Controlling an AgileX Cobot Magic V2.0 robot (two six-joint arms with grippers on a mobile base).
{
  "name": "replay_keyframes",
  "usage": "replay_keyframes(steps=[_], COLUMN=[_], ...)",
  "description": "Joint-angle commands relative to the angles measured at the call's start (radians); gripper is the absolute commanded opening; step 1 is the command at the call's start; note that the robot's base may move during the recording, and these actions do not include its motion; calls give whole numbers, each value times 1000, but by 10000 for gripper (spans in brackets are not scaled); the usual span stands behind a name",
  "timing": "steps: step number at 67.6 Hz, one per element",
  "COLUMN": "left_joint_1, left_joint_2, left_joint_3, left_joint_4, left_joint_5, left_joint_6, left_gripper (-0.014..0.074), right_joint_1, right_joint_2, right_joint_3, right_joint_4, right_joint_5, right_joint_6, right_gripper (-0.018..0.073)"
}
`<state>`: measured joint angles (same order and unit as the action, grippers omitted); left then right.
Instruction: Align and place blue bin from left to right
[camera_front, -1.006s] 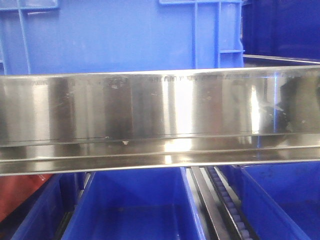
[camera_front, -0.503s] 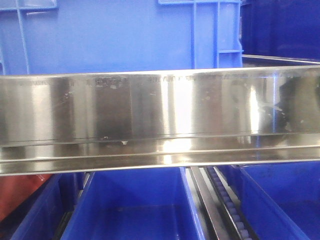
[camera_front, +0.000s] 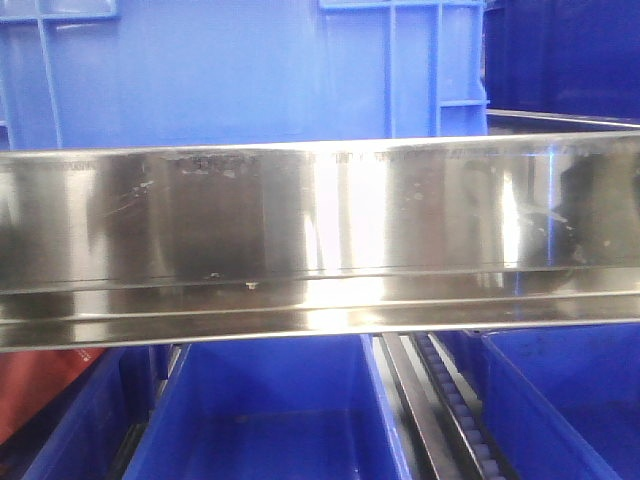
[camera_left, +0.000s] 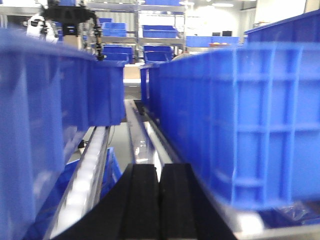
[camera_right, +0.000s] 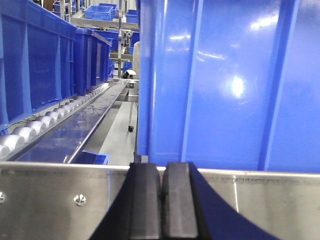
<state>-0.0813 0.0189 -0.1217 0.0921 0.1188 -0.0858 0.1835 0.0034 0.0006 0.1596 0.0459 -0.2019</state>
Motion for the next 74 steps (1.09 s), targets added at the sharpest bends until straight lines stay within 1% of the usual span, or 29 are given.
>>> replay_keyframes(steps=[1,9,18,23,25,27,35,43,74], left_joint_1=[6,6,6,6,6,6,6,6,6], left_joint_2=[-19,-19,-19,-19,-19,-19,-19,-19,-19], left_joint_3=[40,72,121,122,122,122,122,122,122], left_joint_4=[-5,-5,-31,-50,-61,-61,-63,-63,-63], left_joint_5=[-27,-30,-60,-93,-79,-70,-101,-106,-106], left_joint_6=[5,5,5,7,7,9,9,34,34], left_gripper=[-111,-111,-111,-111,-111,-111,-111,-111,-111], right_joint_1=[-5,-5,-5,-5,-5,-5,-5,-5,-5], right_joint_2=[-3,-3,-3,-3,-3,-3,-3,-3,-3], right_joint_3=[-1,-1,-1,-1,-1,-1,-1,-1,-1], right_joint_4=[6,6,6,6,6,6,6,6,6], right_joint_5=[-9,-9,-9,-9,-9,-9,-9,-9,-9], right_joint_6=[-8,-8,-8,-8,-8,-8,-8,-8,-8], right_gripper=[-79,-79,-79,-79,-79,-79,-79,-79,-79])
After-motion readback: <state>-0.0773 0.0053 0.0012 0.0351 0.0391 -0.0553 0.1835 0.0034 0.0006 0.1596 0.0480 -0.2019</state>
